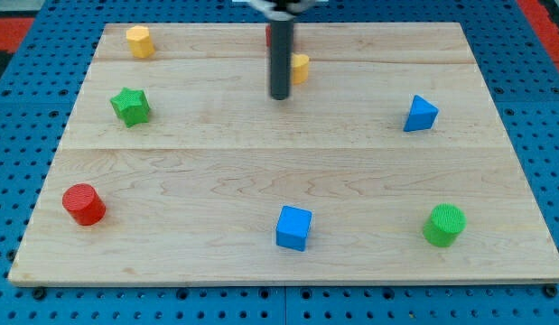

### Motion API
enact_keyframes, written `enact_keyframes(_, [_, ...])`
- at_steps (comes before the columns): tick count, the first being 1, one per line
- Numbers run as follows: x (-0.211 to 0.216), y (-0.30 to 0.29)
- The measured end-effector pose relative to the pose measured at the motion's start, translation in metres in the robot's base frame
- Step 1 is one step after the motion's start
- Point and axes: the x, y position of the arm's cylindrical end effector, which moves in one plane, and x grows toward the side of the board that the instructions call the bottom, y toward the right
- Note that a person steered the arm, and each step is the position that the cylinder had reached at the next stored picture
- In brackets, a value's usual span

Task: Move your arm towards the top left side of the board

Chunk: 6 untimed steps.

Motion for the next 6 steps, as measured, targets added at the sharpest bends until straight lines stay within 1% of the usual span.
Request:
enact_keyframes(1, [0.0, -0.097])
enact_keyframes(3, [-0.071, -0.221])
enact_keyframes(4, [-0.117, -0.249])
enact_keyframes(5, [-0.138, -0.24])
enact_keyframes(6, [-0.135, -0.179])
